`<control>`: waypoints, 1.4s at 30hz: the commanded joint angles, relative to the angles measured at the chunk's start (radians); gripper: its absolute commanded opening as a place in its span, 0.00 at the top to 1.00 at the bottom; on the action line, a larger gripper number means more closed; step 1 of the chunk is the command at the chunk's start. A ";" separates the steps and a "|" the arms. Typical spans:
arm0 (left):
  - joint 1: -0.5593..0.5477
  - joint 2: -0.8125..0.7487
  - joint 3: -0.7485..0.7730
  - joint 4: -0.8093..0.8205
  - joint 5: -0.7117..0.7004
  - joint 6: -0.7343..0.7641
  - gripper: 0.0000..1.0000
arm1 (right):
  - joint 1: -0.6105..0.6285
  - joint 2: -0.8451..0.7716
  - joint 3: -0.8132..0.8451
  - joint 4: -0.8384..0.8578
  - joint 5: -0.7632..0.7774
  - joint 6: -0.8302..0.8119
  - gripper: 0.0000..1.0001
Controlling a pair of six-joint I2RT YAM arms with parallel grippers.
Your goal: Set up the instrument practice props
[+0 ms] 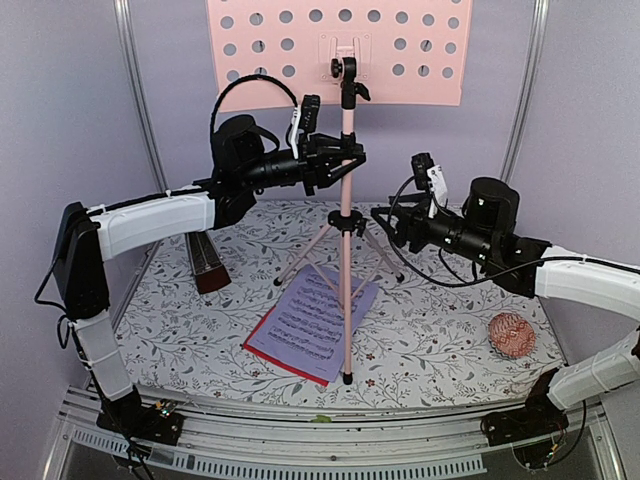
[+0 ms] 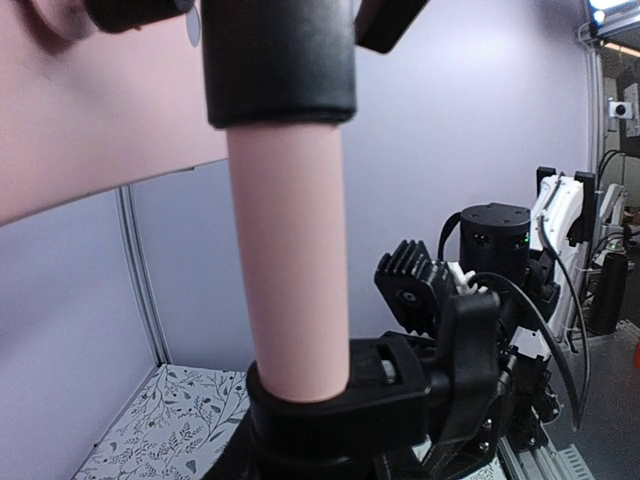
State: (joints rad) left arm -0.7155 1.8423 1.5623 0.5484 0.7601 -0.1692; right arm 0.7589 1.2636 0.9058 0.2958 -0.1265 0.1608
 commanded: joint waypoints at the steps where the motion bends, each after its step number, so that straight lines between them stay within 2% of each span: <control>1: -0.003 0.001 0.012 -0.029 -0.012 0.008 1.00 | 0.002 -0.026 -0.014 0.052 0.067 -0.421 0.40; 7: -0.004 0.000 0.016 -0.031 -0.012 0.007 1.00 | 0.003 -0.024 -0.081 0.202 0.037 -0.800 0.39; 14: -0.005 0.005 0.025 -0.041 -0.013 0.007 1.00 | 0.003 0.009 -0.115 0.243 0.011 -1.165 0.39; 23: -0.007 0.005 0.025 -0.037 -0.015 0.006 1.00 | 0.036 0.067 -0.139 0.281 0.017 -1.361 0.43; 33: -0.006 0.009 0.027 -0.029 -0.014 0.004 1.00 | 0.063 0.177 -0.247 0.693 0.084 -1.682 0.42; 42: -0.007 0.008 0.027 -0.032 -0.014 0.004 1.00 | 0.084 0.259 -0.196 0.746 0.110 -1.785 0.49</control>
State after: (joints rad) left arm -0.7174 1.8423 1.5684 0.5358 0.7597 -0.1692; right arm 0.8276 1.4982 0.6712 0.9684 -0.0410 -1.5547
